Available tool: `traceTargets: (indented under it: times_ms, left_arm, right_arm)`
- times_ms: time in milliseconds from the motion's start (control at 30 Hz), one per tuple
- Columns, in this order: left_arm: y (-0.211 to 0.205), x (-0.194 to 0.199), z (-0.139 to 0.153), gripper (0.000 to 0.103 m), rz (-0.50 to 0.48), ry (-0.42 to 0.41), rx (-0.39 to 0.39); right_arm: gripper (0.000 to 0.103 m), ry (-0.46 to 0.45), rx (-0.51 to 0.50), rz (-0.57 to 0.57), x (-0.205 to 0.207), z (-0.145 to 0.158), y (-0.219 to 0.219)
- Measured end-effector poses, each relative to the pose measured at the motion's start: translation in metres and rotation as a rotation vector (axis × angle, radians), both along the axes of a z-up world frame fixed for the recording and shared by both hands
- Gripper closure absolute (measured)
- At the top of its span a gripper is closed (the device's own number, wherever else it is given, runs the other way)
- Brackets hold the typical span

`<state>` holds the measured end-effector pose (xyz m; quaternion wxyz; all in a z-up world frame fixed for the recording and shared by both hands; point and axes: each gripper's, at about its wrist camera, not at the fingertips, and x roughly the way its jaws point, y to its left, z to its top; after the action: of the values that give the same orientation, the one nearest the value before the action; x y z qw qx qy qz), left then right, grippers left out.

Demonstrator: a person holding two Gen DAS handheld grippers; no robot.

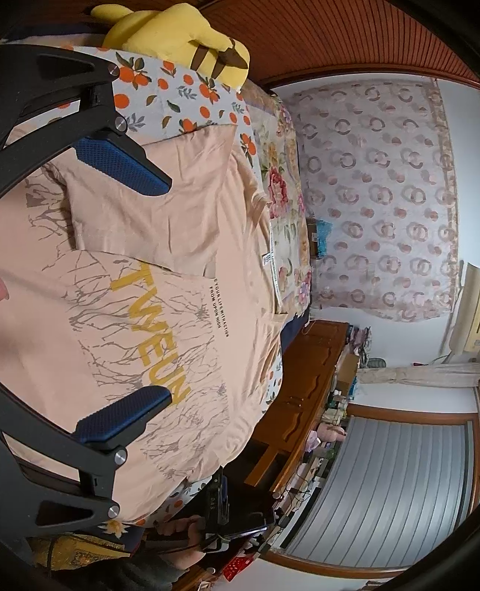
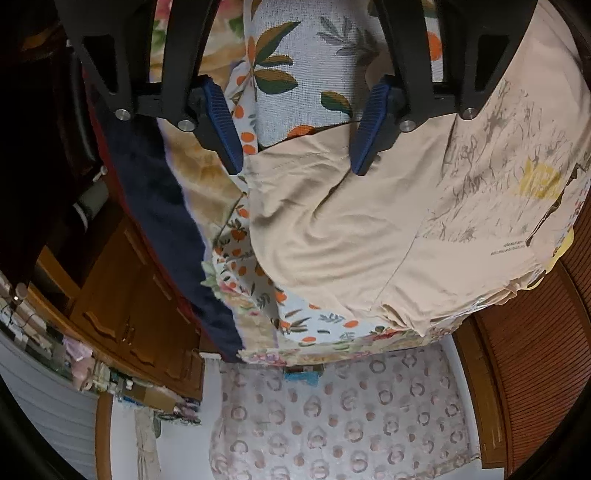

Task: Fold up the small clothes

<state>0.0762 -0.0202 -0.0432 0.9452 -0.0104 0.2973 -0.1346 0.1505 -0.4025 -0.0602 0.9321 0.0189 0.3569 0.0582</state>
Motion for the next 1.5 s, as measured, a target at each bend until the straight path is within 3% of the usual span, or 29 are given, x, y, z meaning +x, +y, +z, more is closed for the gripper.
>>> traceTargets:
  times_ms: [200, 233, 267, 400, 633, 733, 867, 933, 1033, 1500]
  left_arm:
    - [0.001, -0.001, -0.006, 0.000, -0.001, 0.015, -0.004]
    - [0.001, -0.001, -0.007, 0.000, -0.002, 0.018, -0.004]
    - [0.001, 0.000, -0.008, 0.000, -0.002, 0.021, -0.003]
    - [0.002, 0.002, -0.014, 0.000, -0.006, 0.042, -0.005]
    - [0.004, 0.003, -0.021, 0.000, -0.007, 0.065, -0.018]
    - [0.004, 0.003, -0.021, 0.000, -0.008, 0.066, -0.019]
    - [0.002, 0.003, -0.025, 0.000, -0.014, 0.079, -0.014]
    - [0.001, 0.002, -0.027, 0.000, -0.022, 0.083, -0.008]
    - [-0.002, -0.001, -0.027, 0.000, -0.028, 0.085, 0.008]
    - [-0.005, -0.004, -0.032, 0.000, -0.030, 0.097, -0.004]
  right_arm:
    - [0.070, 0.010, 0.008, 0.007, 0.007, 0.004, -0.003]
    - [0.081, 0.006, 0.001, 0.007, 0.007, 0.005, -0.002]
    - [0.100, -0.004, -0.007, 0.004, 0.007, 0.006, -0.004]
    - [0.100, -0.048, -0.019, 0.033, 0.002, 0.014, -0.002]
    - [0.100, -0.191, -0.018, 0.118, -0.022, 0.060, 0.028]
    - [0.100, -0.264, -0.027, 0.202, -0.036, 0.088, 0.062]
    - [0.100, -0.299, 0.052, 0.393, -0.047, 0.109, 0.110]
    - [0.097, -0.290, 0.074, 0.474, -0.049, 0.110, 0.130]
    - [0.071, -0.289, -0.005, 0.482, -0.054, 0.103, 0.151]
    - [0.071, -0.076, -0.061, 0.372, -0.043, 0.057, 0.157]
